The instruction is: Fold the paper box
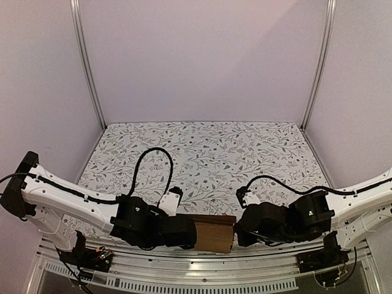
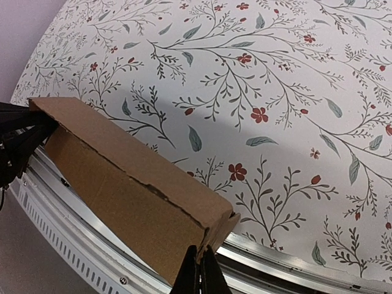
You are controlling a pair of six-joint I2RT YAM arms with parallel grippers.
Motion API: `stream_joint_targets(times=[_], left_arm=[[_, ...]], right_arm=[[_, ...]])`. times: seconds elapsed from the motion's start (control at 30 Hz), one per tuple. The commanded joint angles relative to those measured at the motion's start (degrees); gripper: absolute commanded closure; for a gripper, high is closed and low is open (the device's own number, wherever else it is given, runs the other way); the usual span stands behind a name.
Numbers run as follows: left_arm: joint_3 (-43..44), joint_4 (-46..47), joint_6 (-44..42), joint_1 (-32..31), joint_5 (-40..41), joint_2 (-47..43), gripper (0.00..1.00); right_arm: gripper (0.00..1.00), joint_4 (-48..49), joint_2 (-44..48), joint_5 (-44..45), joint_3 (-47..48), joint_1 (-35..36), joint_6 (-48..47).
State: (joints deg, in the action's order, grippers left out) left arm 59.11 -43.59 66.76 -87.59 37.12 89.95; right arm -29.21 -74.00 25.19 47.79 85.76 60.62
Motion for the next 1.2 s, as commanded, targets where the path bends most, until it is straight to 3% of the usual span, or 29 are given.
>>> stream_joint_targets(times=[0.0,0.93,1.17], left_arm=[[0.3,1.2,1.1,-1.9,-3.4,3.1,1.0],[1.7,0.6,3.0,-3.0,-1.7,5.6,1.0],[2.7,-0.3,3.3,-3.2,-1.8,6.2,1.0]], right_arm=[[1.0,0.5,1.0,-0.2,2.1,-1.0,2.7],[1.0,-1.1,-6.5,0.1,1.0,0.6,6.8],[1.0,-3.2,-4.0,1.6,-0.6,1.3,7.1]])
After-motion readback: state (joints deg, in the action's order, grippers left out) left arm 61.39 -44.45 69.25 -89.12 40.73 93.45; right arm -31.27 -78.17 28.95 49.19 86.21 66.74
